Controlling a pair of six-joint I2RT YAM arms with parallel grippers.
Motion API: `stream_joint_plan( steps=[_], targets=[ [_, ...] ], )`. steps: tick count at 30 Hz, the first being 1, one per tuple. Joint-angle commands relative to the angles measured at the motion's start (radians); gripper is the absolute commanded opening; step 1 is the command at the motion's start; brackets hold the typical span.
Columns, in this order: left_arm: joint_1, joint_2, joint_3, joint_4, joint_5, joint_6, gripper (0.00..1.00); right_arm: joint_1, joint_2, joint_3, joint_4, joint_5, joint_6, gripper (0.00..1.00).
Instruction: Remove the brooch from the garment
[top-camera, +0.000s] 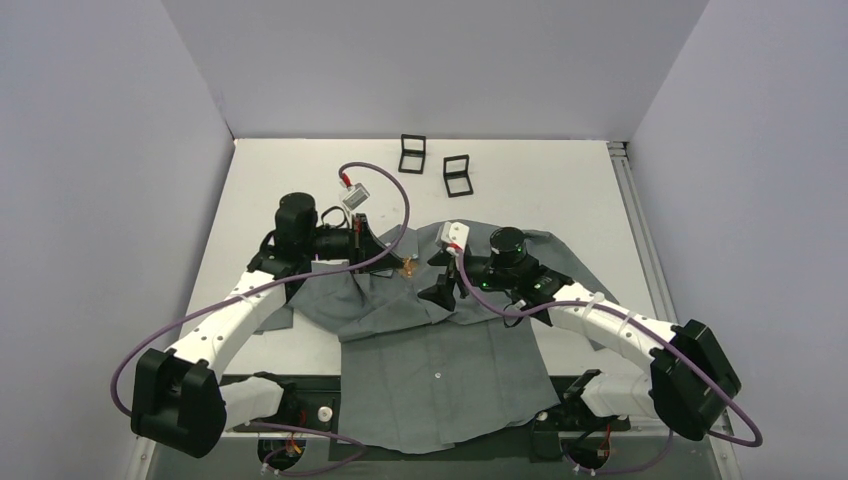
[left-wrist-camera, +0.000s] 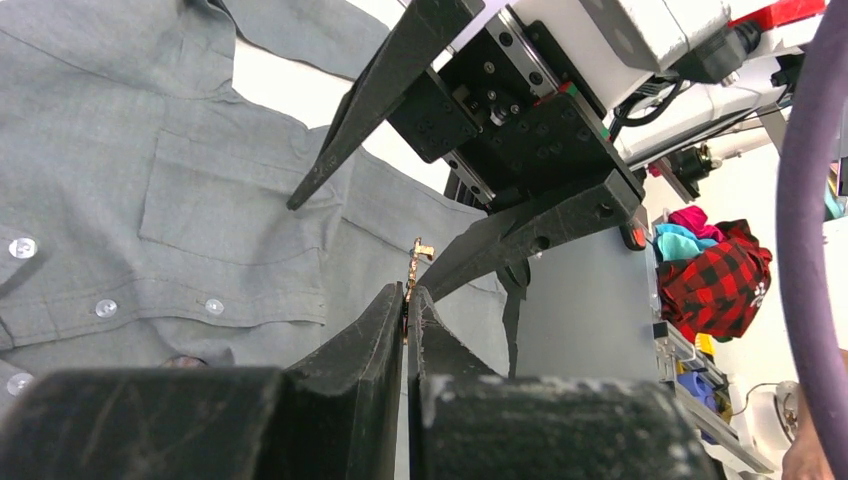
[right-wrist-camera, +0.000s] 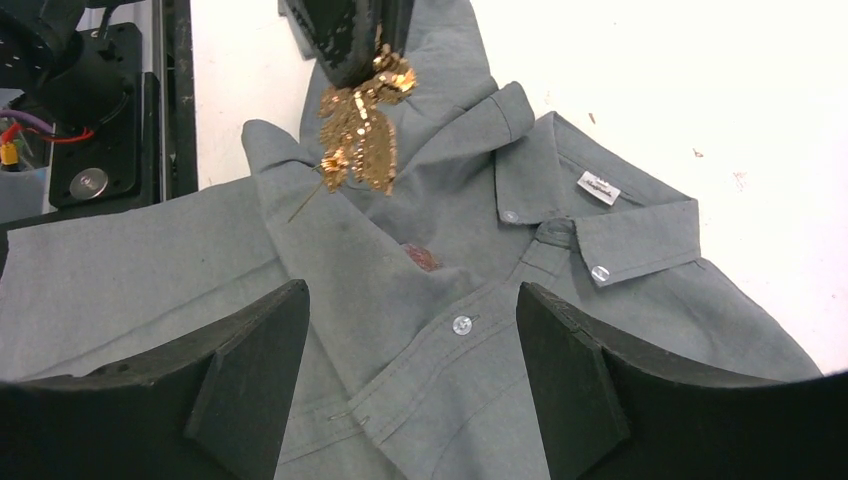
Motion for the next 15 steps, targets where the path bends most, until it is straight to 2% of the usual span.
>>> stream_joint_plan(
  steps=[1, 8, 15],
  targets=[
    [0.006, -0.015, -0.014, 0.086, 0.046, -0.038, 0.00, 0.008, 0.013, 0.030, 0.107, -0.018, 0.008, 0.71],
    [0.006, -0.013, -0.035, 0.159, 0.068, -0.096, 0.00, 0.019, 0.025, 0.040, 0.112, 0.001, -0.018, 0.68],
    [0.006, -0.005, -0.045, 0.178, 0.054, -0.105, 0.00, 0.023, 0.020, 0.045, 0.188, -0.031, 0.073, 0.68]
  ],
)
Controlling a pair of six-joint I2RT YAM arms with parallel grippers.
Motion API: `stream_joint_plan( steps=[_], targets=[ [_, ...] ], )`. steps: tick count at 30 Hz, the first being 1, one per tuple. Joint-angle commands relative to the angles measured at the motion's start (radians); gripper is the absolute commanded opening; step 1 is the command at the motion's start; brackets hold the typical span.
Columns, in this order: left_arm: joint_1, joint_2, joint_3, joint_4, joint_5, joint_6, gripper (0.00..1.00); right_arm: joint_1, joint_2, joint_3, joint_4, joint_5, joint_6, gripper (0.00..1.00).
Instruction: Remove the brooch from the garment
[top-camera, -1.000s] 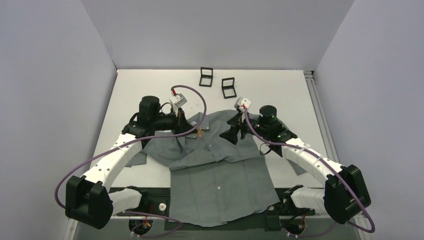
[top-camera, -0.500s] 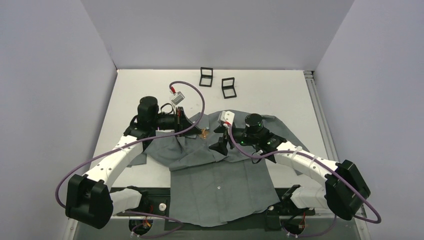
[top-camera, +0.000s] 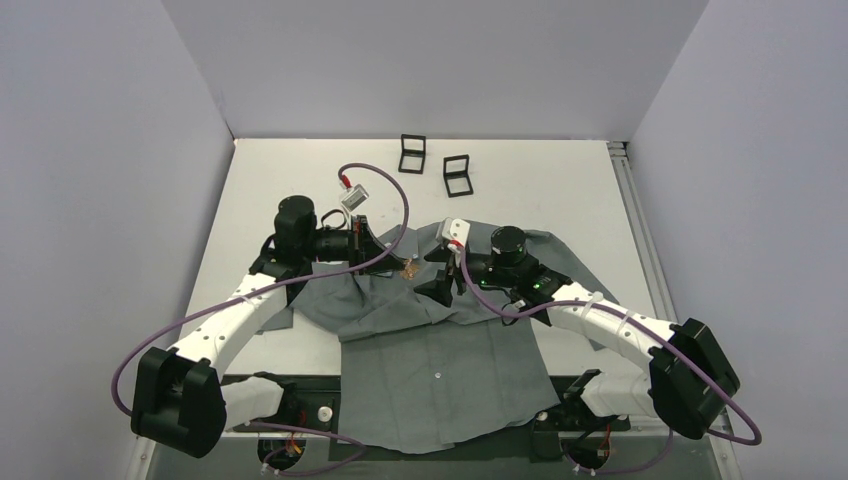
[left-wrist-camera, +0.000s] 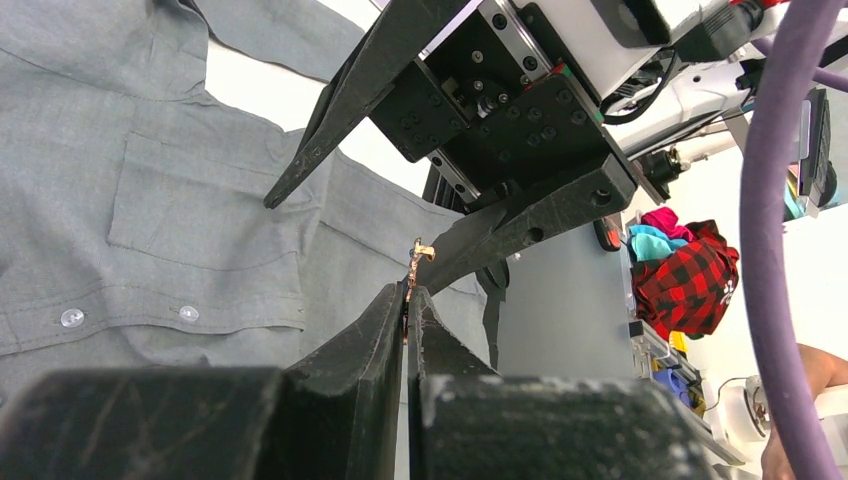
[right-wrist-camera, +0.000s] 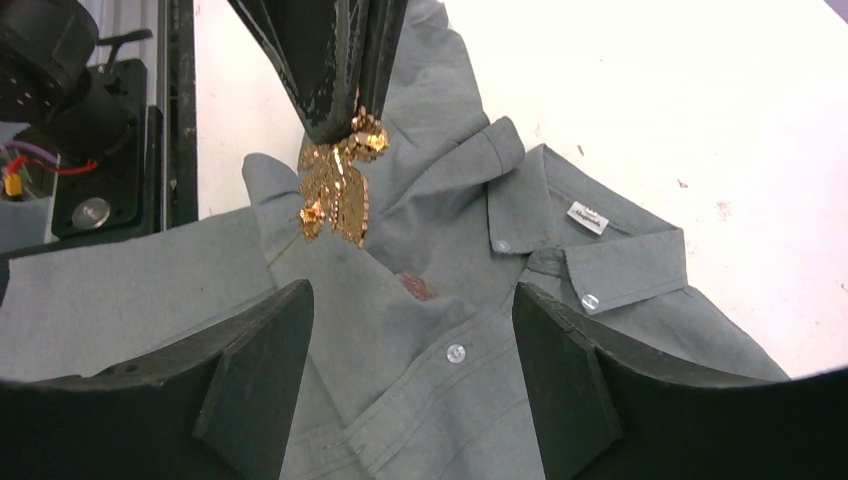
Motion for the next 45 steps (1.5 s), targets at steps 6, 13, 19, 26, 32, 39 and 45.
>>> stream_joint_plan(
  steps=[6, 13, 19, 26, 32, 39, 45],
  targets=[
    [0.006, -0.005, 0.001, 0.061, 0.010, 0.001, 0.00, 0.010, 0.007, 0.040, 0.188, -0.086, 0.131, 0.68],
    [0.005, -0.005, 0.002, 0.041, 0.001, 0.025, 0.00, 0.006, 0.008, 0.036, 0.235, -0.124, 0.206, 0.68],
    [0.005, -0.006, -0.002, 0.034, 0.005, 0.042, 0.00, -0.015, 0.015, 0.025, 0.276, -0.149, 0.246, 0.57],
    [0.000, 0.001, 0.002, 0.037, 0.019, 0.049, 0.00, -0.027, 0.028, 0.020, 0.299, -0.168, 0.267, 0.43],
    [-0.007, 0.004, 0.002, 0.040, 0.036, 0.054, 0.00, -0.042, 0.041, 0.013, 0.338, -0.183, 0.310, 0.38],
    [-0.013, 0.004, 0.006, 0.040, 0.045, 0.065, 0.00, -0.055, 0.059, 0.011, 0.384, -0.204, 0.360, 0.33],
    [-0.016, 0.001, 0.008, 0.037, 0.050, 0.072, 0.00, -0.061, 0.069, 0.009, 0.394, -0.209, 0.370, 0.27]
  ],
)
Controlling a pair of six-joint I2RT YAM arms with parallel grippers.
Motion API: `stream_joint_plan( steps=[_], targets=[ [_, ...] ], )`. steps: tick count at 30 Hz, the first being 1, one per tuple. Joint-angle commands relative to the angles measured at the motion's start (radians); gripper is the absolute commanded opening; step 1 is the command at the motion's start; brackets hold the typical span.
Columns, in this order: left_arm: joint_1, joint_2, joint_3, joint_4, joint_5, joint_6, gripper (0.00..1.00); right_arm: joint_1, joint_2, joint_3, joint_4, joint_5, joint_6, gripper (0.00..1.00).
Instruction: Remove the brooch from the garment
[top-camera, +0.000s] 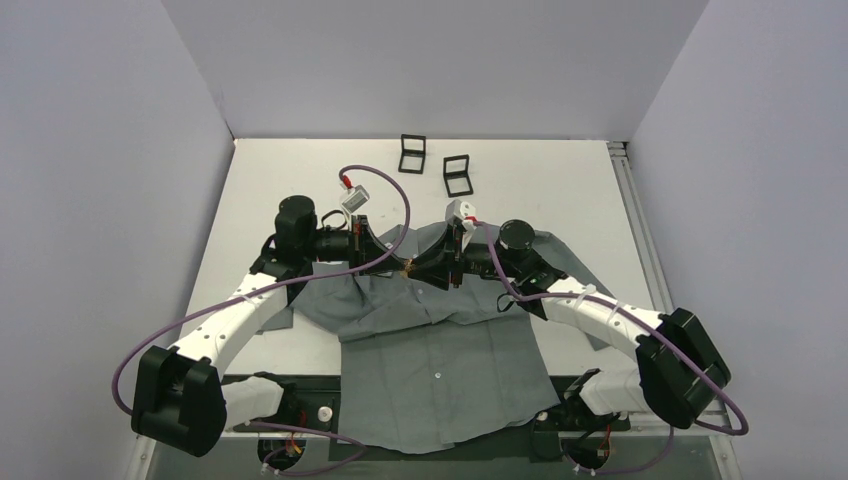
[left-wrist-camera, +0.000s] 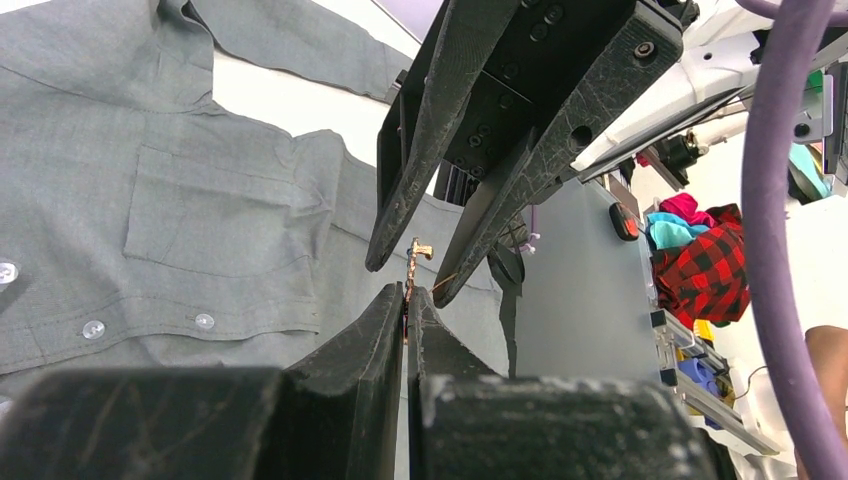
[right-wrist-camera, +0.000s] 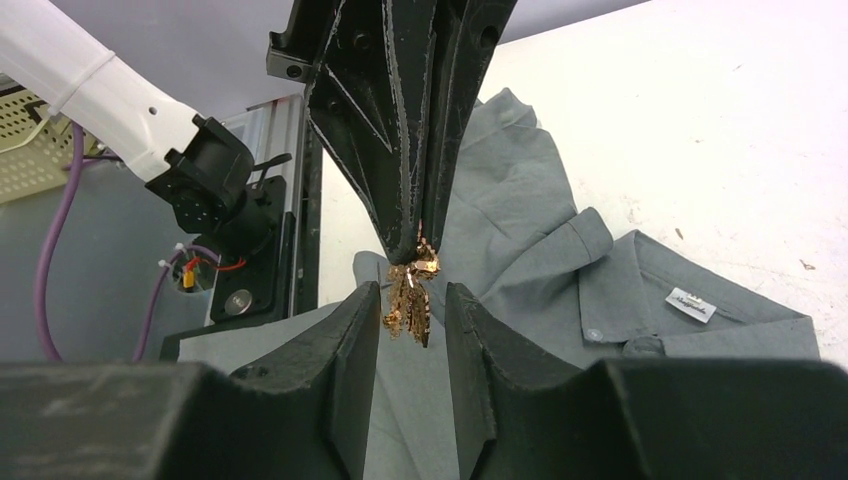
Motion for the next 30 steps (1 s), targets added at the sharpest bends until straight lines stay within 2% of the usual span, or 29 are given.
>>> stream_joint_plan(
  steps=[1, 13, 24, 30],
  targets=[
    [-0.013, -0.006, 0.009, 0.026, 0.040, 0.022, 0.00, -0.014, 0.010, 0.008, 0.093, -0.021, 0.017, 0.26],
    [-0.016, -0.014, 0.028, -0.025, 0.030, 0.063, 0.00, -0.071, 0.106, -0.003, 0.362, -0.006, 0.304, 0.15],
    [-0.014, -0.012, 0.035, -0.030, 0.029, 0.069, 0.00, -0.057, 0.119, -0.001, 0.320, -0.047, 0.253, 0.12],
    [-0.012, -0.011, 0.035, -0.020, 0.036, 0.058, 0.00, -0.043, 0.121, 0.007, 0.259, -0.076, 0.213, 0.15]
  ],
)
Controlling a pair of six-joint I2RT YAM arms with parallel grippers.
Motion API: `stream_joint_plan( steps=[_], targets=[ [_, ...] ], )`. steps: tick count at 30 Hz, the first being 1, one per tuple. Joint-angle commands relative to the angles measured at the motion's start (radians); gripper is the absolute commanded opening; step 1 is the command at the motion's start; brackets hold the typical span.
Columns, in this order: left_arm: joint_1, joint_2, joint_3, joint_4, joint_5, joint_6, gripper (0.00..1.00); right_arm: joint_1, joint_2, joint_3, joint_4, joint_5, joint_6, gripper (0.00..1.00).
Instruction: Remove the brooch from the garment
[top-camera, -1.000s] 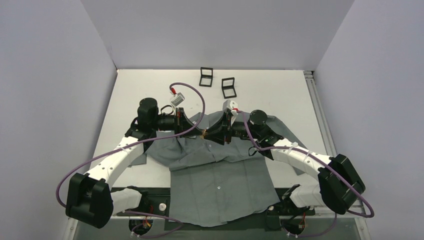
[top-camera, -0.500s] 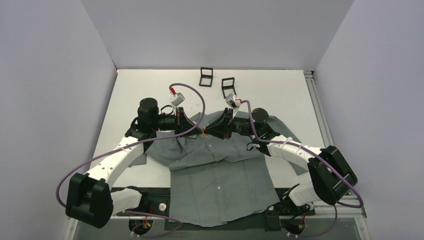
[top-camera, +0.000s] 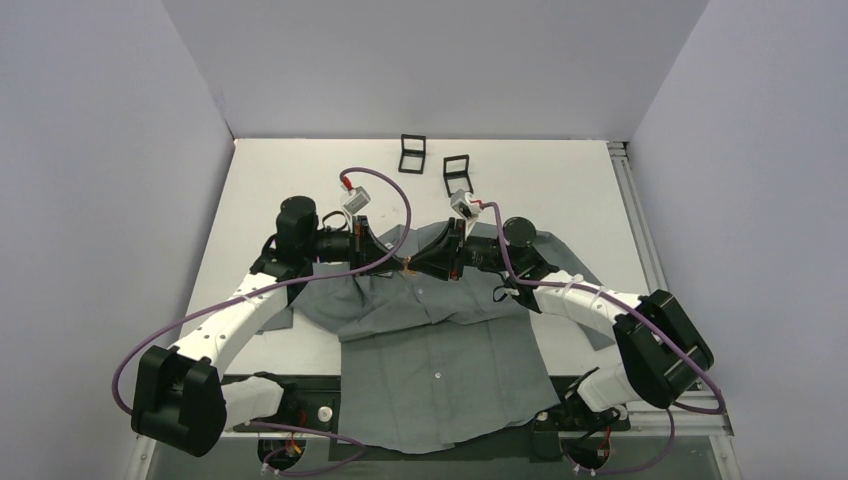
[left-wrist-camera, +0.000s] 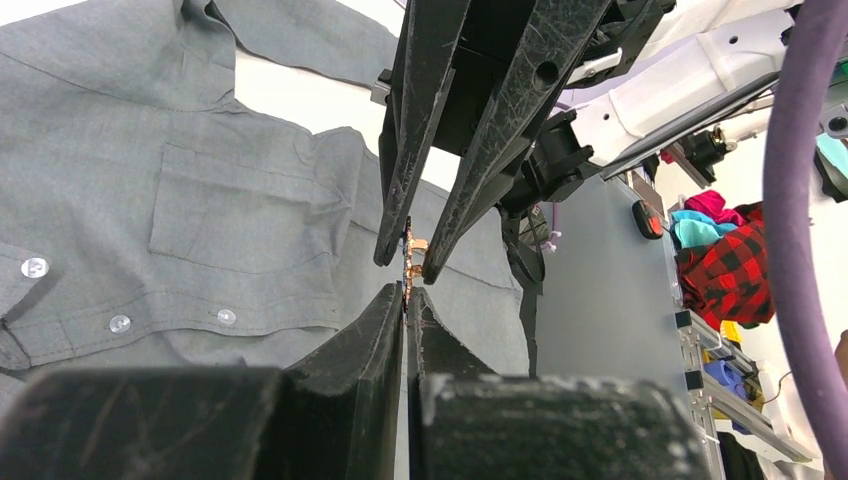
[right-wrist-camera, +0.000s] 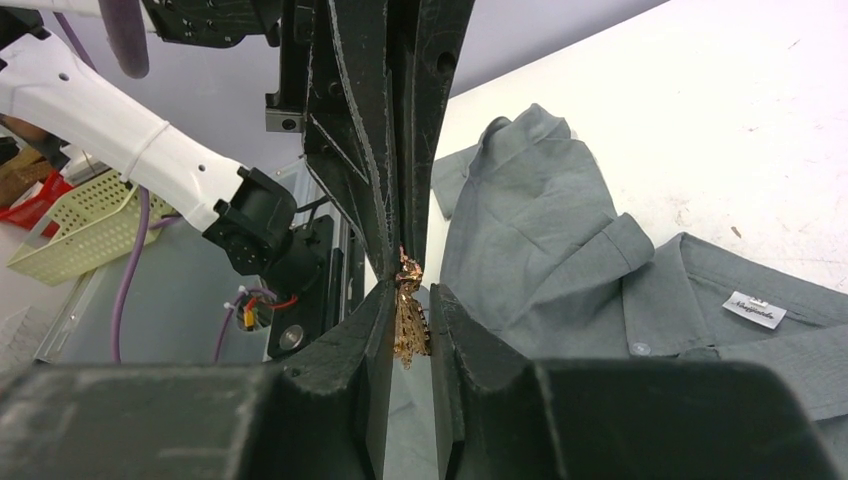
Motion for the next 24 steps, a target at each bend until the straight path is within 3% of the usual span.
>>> stream_joint_plan(
  steps=[1, 8, 14, 18, 24],
  targets=[
    [-0.008, -0.011, 0.034, 0.015, 0.065, -0.007, 0.00, 0.009, 0.007, 0.021, 0.015, -0.010, -0.061, 0.15],
    [-0.003, -0.003, 0.033, 0.049, 0.062, -0.031, 0.00, 0.009, 0.016, 0.033, -0.001, -0.020, -0.040, 0.11],
    [0.000, -0.005, 0.031, 0.023, 0.048, -0.014, 0.15, -0.007, 0.039, 0.021, 0.110, -0.014, 0.070, 0.08],
    [0.005, -0.011, 0.027, -0.007, 0.028, 0.010, 0.21, -0.033, 0.063, 0.005, 0.234, -0.017, 0.199, 0.07],
    [0.008, -0.009, 0.026, -0.015, 0.006, 0.015, 0.28, -0.039, 0.068, -0.003, 0.302, -0.021, 0.252, 0.07]
  ],
)
